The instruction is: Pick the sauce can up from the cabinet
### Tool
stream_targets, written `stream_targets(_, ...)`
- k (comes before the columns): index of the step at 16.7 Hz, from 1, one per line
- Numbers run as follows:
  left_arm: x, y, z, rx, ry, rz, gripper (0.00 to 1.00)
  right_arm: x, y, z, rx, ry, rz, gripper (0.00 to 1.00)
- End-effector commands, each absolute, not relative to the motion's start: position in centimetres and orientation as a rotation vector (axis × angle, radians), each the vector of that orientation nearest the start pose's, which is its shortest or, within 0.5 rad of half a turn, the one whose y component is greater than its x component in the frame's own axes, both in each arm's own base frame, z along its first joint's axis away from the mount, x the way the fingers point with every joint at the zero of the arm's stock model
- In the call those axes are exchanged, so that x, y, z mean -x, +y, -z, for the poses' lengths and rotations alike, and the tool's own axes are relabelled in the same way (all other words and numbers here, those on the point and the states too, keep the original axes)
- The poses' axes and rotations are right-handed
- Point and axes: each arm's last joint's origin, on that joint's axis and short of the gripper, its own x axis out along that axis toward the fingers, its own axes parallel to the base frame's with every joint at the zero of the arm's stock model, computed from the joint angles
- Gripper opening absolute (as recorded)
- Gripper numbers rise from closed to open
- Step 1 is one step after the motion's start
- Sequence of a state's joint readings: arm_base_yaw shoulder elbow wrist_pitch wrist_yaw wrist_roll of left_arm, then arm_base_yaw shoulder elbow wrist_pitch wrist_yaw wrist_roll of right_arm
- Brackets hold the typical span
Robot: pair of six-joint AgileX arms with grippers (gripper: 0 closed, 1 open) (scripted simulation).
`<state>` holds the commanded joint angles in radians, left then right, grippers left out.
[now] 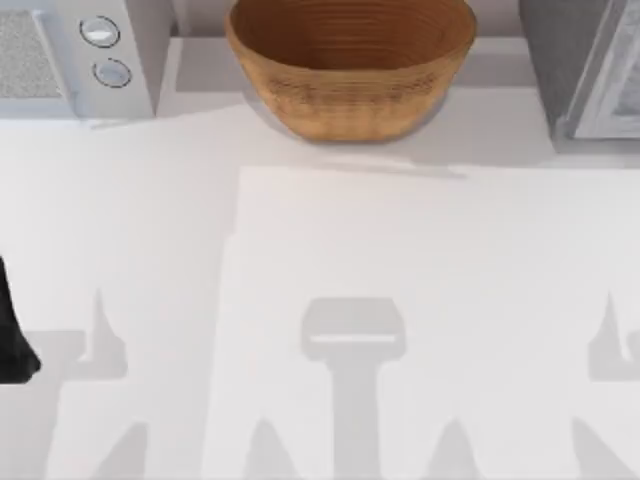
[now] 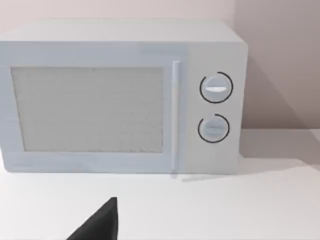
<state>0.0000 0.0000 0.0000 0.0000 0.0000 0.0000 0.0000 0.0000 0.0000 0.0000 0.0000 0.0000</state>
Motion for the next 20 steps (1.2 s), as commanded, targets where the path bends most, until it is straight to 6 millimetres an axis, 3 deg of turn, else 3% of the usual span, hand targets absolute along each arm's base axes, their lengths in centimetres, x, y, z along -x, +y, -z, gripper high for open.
stream_targets(4,-10.6,-0.1,-16.0,0.0,0.0,0.0,1.0,-10.5,-0.1,-16.8,0.0,0.001,0.002,1.0)
stream_targets(7,-10.6,-0.1,-16.0,0.0,0.0,0.0,1.0,-10.6,0.0,-20.0,0.0,0.008,0.006,1.0)
stream_targets(13,-10.6,-0.1,-16.0,0.0,0.0,0.0,1.0,-12.8,0.7,-31.6,0.002,0.024,0.003,1.0)
stream_targets(17,-10.6,-0.1,-16.0,0.0,0.0,0.0,1.0,-16.5,1.7,-39.8,0.004,0.026,-0.004,1.0)
stream_targets(20,-10.6,-0.1,-16.0,0.0,0.0,0.0,1.0,-19.7,2.7,-44.8,0.005,0.02,-0.006,1.0)
